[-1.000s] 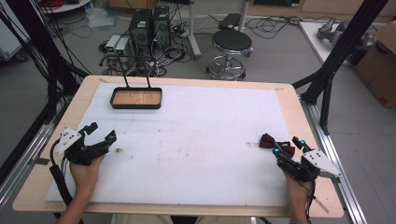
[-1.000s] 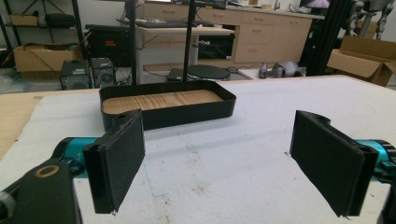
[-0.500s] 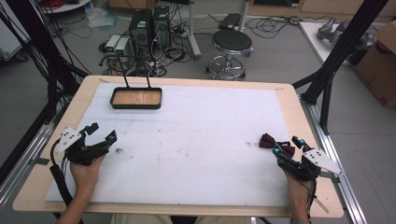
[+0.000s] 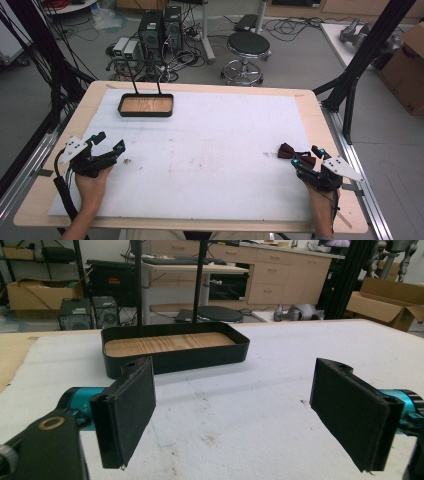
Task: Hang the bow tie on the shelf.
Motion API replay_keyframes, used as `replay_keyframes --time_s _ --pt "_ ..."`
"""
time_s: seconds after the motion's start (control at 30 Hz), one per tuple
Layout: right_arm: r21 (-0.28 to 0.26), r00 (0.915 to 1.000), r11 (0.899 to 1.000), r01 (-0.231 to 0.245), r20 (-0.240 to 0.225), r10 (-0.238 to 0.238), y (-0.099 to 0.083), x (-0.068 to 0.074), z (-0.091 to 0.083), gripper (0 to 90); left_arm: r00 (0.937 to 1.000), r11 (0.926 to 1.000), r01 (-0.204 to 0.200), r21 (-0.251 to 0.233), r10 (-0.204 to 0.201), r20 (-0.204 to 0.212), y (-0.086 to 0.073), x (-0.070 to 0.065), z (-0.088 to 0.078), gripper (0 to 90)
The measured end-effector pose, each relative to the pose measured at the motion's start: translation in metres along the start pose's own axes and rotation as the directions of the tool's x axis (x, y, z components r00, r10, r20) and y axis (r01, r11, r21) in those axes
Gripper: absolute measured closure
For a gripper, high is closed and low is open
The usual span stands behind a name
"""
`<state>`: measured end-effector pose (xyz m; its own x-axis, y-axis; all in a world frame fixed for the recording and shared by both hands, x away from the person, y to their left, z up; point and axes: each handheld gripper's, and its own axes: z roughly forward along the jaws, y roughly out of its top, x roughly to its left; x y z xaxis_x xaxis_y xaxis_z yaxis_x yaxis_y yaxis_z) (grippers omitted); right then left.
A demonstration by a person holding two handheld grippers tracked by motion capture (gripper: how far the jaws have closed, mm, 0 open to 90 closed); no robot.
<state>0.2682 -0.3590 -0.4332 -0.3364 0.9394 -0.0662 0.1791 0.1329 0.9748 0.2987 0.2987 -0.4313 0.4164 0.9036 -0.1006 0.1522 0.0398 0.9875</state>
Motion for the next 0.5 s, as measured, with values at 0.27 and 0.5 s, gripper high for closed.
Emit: replay_keyframes --time_s 0.27,0.5 --pt "0.069 0.9998 0.998 0.0 -0.018 0.001 -0.003 -0.009 0.004 28.9 1.0 1.0 0.002 0.001 -0.002 0.003 0.0 0.0 0.0 18.7" --pt "0.173 0.9992 0.985 0.013 -0.039 -0.007 -0.005 -0.016 0.01 34.6 0.9999 0.9999 0.004 0.01 -0.004 0.009 -0.001 -0.001 0.001 18.7"
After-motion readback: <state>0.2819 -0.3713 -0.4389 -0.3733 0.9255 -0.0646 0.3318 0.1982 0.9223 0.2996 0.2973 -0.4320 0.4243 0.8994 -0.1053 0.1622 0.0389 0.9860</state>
